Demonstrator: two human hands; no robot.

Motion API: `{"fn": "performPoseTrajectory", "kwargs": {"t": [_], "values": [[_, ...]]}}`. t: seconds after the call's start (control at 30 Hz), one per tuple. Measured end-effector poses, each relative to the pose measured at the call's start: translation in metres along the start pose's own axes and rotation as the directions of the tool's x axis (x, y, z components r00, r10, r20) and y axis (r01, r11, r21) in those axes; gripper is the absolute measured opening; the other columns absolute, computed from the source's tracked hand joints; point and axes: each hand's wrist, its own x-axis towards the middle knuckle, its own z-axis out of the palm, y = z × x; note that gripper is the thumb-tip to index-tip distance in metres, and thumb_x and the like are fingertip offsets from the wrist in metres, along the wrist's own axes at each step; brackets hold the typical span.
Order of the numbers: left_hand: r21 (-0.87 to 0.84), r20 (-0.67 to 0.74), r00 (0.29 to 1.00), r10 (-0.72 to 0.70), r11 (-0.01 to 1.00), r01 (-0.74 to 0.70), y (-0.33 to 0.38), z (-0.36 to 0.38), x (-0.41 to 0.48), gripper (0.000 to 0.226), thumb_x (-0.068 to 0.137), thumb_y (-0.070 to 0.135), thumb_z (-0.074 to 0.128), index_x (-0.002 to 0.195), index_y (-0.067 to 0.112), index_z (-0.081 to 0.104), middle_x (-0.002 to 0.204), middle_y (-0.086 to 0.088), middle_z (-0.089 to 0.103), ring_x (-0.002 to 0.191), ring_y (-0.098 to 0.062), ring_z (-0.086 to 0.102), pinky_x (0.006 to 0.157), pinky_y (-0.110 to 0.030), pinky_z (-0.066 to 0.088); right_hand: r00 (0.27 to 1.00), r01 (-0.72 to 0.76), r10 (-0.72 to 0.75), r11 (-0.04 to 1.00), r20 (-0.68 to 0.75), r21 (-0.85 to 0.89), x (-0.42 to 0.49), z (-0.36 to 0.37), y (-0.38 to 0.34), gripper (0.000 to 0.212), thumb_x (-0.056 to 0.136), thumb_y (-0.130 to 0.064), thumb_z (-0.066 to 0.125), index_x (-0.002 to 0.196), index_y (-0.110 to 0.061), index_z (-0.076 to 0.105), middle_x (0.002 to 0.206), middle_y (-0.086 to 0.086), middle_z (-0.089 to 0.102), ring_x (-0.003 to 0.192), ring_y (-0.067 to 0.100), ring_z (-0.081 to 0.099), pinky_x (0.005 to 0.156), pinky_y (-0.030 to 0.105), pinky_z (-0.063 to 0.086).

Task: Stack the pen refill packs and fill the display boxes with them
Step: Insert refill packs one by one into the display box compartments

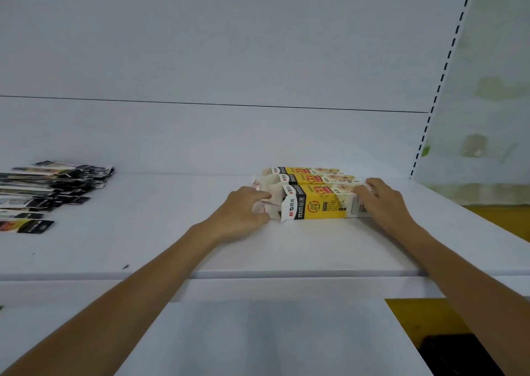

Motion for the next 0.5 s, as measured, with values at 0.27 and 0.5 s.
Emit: {"fn": "performPoseTrajectory", "kwargs": {"t": [0.27, 0.5], "values": [[-0.026, -0.187, 0.981, -0.046, 0.999, 0.042, -0.047, -0.041, -0.041, 0.027, 0.089, 0.025, 0.055, 0.116, 0.026, 0.060, 0.129, 0.006, 0.054, 0.123, -0.011, 0.045, 0.101, -0.022, 0.031, 0.894, 0.356, -0.352, 0.934, -0.277, -0.038, -0.006, 0.024, -0.086, 0.042, 0.094, -0.028, 0.049, 0.133, -0.013, 0.046, 0.136, 0.005, 0.048, 0.128, 0.020, 0.039, 0.103, 0.036, 0.029], [0.072, -0.279, 0.956, -0.089, 0.991, 0.114, -0.123, -0.103, -0.090, 0.029, 0.089, 0.021, 0.056, 0.118, 0.025, 0.059, 0.127, 0.005, 0.054, 0.121, -0.014, 0.045, 0.098, -0.020, 0.028, 0.772, 0.627, -0.609, 0.776, -0.182, 0.070, -0.035, 0.126, -0.227, 0.048, 0.090, -0.020, 0.055, 0.136, -0.014, 0.043, 0.136, 0.002, 0.048, 0.127, 0.018, 0.041, 0.100, 0.026, 0.029]]}}
